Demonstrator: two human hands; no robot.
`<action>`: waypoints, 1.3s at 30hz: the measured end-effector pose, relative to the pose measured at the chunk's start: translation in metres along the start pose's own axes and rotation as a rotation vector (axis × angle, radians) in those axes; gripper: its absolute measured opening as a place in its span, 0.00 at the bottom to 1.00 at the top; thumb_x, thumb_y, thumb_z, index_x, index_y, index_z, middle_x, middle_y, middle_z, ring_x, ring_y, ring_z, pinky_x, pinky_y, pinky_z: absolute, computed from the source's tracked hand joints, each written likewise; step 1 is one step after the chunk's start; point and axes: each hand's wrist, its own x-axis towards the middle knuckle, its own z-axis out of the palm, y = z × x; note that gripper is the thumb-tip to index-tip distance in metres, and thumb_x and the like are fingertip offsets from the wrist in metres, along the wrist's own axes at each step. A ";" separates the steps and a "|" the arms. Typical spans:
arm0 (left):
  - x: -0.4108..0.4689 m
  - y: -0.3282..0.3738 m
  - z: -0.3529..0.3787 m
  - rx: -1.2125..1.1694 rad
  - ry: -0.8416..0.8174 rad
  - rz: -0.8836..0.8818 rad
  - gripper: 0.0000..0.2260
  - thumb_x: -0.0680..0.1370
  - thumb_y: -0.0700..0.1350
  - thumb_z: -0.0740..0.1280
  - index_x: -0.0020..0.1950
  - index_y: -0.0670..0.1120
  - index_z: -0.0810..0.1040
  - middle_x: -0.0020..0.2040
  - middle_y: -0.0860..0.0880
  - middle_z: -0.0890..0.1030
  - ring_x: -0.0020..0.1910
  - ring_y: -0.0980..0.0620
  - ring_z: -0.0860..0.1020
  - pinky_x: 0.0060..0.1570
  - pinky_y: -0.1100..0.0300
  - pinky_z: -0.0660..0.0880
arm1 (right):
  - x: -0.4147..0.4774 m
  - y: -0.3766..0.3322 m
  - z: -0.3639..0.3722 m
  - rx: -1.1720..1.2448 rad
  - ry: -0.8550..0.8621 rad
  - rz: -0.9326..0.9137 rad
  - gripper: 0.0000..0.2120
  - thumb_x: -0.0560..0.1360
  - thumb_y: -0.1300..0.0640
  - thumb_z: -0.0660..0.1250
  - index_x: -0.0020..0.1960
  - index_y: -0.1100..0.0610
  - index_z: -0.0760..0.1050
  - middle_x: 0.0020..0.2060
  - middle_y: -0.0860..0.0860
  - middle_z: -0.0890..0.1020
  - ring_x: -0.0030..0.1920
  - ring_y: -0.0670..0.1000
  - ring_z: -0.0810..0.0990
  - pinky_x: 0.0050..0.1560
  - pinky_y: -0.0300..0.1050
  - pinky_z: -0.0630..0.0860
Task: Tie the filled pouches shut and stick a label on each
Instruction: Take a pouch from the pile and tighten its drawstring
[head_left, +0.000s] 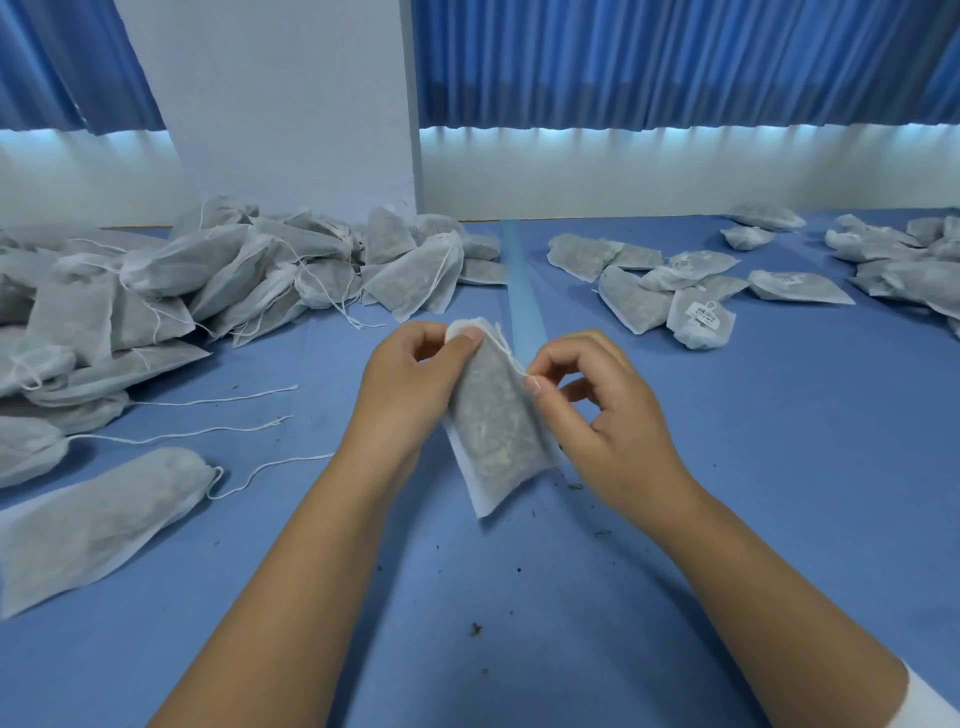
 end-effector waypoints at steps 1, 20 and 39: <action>-0.001 0.000 0.001 -0.012 0.007 0.007 0.06 0.78 0.51 0.69 0.48 0.49 0.80 0.44 0.50 0.82 0.41 0.53 0.77 0.43 0.57 0.72 | 0.000 0.001 0.000 -0.009 -0.014 -0.004 0.06 0.76 0.61 0.64 0.46 0.50 0.74 0.45 0.45 0.76 0.49 0.45 0.76 0.48 0.33 0.72; -0.007 0.005 0.014 -0.416 -0.173 -0.258 0.14 0.80 0.49 0.67 0.57 0.38 0.81 0.53 0.40 0.85 0.52 0.44 0.84 0.56 0.48 0.80 | -0.002 0.011 0.000 -0.047 -0.070 0.065 0.05 0.77 0.60 0.68 0.47 0.50 0.77 0.60 0.43 0.71 0.63 0.36 0.69 0.61 0.27 0.63; 0.013 -0.010 0.002 -0.363 -0.028 -0.325 0.08 0.81 0.47 0.66 0.47 0.43 0.78 0.33 0.52 0.85 0.33 0.57 0.84 0.35 0.63 0.81 | 0.011 0.026 -0.017 0.326 -0.123 0.894 0.27 0.72 0.60 0.68 0.69 0.46 0.67 0.42 0.46 0.87 0.49 0.49 0.85 0.62 0.50 0.77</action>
